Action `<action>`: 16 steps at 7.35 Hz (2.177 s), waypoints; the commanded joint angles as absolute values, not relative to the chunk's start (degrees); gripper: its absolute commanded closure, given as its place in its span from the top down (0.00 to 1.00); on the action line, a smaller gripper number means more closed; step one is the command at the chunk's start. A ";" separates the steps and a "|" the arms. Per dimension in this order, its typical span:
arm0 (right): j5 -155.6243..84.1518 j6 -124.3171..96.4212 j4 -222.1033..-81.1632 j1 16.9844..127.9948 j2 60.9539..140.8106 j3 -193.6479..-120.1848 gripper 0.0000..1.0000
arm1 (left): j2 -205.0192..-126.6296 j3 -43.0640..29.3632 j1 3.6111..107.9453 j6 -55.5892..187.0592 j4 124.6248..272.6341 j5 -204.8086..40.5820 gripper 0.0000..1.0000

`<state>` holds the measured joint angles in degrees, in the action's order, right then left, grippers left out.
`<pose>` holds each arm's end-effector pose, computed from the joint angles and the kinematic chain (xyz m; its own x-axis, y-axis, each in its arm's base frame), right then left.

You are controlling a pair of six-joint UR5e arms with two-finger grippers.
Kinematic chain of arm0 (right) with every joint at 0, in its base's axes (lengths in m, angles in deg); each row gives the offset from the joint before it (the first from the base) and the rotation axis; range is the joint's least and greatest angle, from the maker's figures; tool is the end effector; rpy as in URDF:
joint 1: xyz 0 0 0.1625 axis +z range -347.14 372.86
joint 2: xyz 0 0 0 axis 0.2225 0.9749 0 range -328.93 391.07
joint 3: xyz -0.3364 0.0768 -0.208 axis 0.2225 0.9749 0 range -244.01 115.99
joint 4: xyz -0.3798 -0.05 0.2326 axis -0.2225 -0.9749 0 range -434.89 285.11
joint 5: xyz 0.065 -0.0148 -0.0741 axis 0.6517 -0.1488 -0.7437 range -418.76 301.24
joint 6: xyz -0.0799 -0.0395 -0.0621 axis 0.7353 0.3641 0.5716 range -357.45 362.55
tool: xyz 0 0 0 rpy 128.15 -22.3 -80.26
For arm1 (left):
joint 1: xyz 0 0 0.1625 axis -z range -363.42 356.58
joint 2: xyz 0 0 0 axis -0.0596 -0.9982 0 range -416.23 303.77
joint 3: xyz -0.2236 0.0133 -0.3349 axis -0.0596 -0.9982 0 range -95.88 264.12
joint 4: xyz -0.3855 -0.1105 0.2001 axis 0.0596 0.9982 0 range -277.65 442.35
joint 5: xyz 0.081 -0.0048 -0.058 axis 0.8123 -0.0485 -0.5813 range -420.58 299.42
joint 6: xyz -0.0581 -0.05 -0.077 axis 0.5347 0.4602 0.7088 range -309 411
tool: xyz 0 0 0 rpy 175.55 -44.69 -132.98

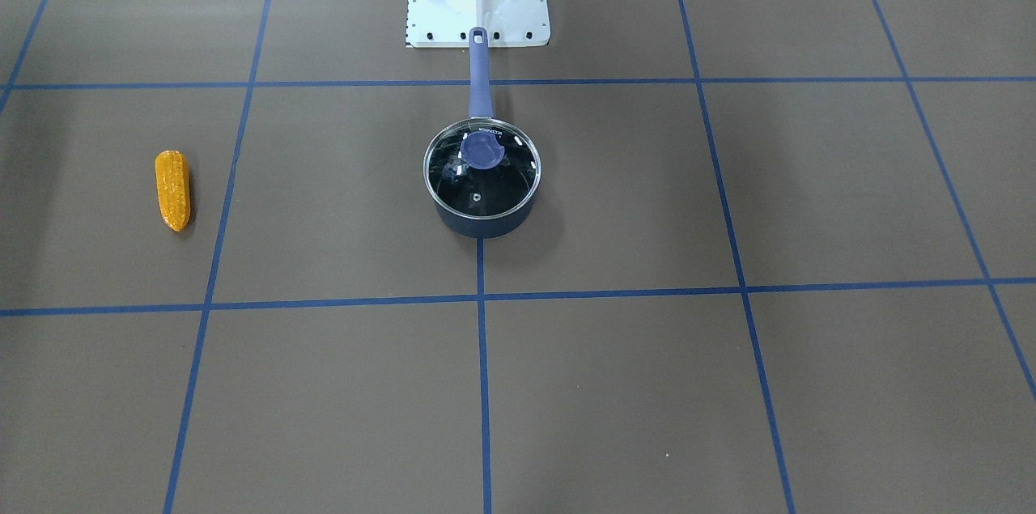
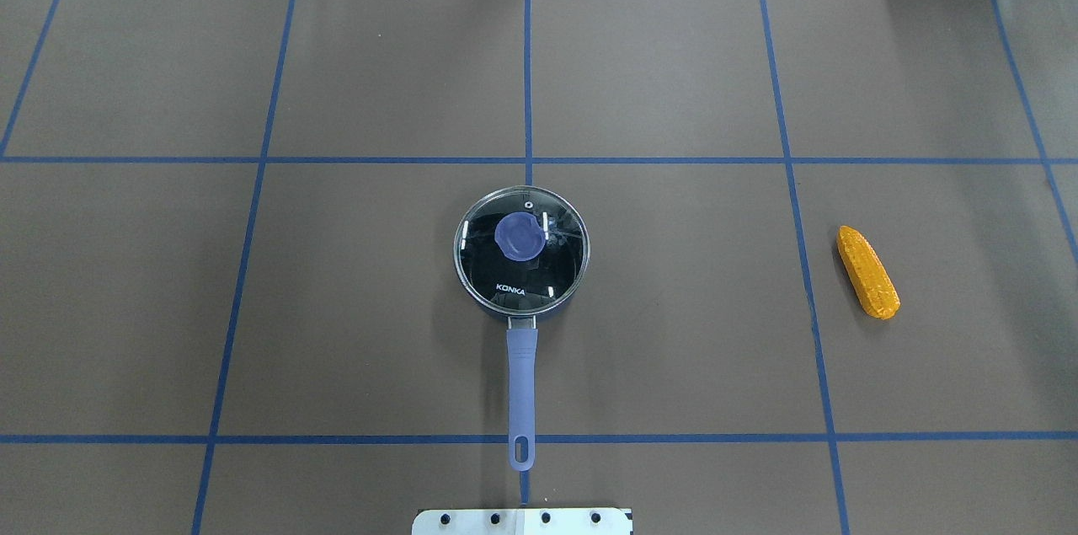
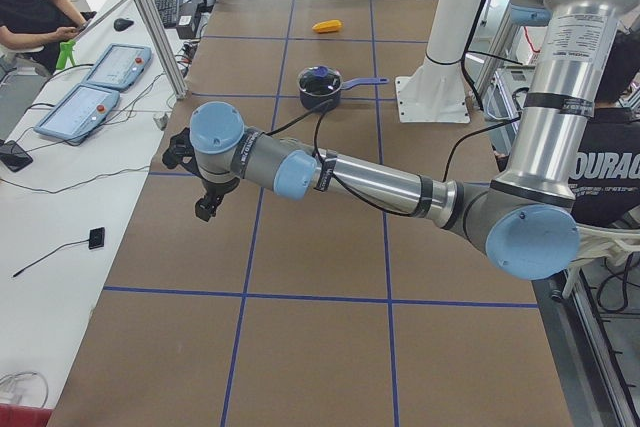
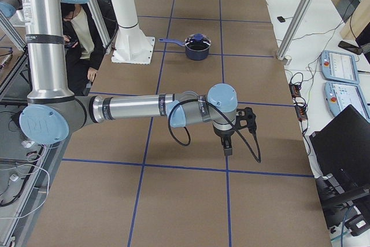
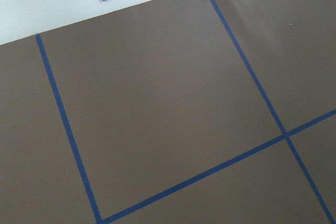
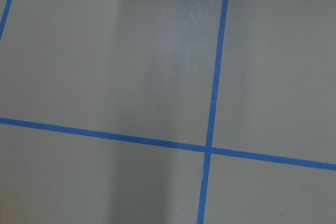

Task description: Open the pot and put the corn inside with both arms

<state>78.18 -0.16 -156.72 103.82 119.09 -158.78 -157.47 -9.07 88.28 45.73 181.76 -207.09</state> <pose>0.0631 -0.5533 0.5607 0.6842 -0.1307 0.7174 -0.0487 0.9734 0.2238 -0.0607 -0.6069 0.4656 0.5616 0.4034 -0.7224 -0.0248 0.8809 0.4726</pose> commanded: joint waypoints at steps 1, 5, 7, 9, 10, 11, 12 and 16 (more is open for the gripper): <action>77.91 0.18 -156.71 103.82 119.32 -158.76 1.00 | -157.48 -9.22 88.25 45.73 181.67 -207.09 0.98; 80.53 -0.52 -157.50 100.77 117.82 -157.78 1.00 | -162.46 -12.63 85.55 55.49 175.97 -207.88 0.98; 82.14 -16.76 -149.58 87.64 118.70 -159.27 1.00 | -165.81 -24.20 71.80 82.94 176.30 -204.23 0.97; 74.61 -37.95 -134.36 75.32 118.79 -159.54 1.00 | -172.13 -28.29 57.55 101.21 175.87 -193.60 0.97; 69.61 -40.31 -133.78 70.48 118.88 -160.33 1.00 | -173.98 -28.21 52.62 105.11 175.87 -191.91 0.97; 66.87 -40.34 -133.77 66.42 119.83 -162.25 1.00 | -176.87 -28.21 47.78 110.89 175.78 -186.23 0.97; 67.10 -40.25 -133.77 64.90 120.71 -164.01 1.00 | -178.21 -27.77 43.65 112.51 175.78 -184.18 0.97; 61.61 -39.55 -133.77 57.53 125.81 -168.16 1.00 | -184.19 -23.90 36.42 118.66 175.78 -177.41 0.97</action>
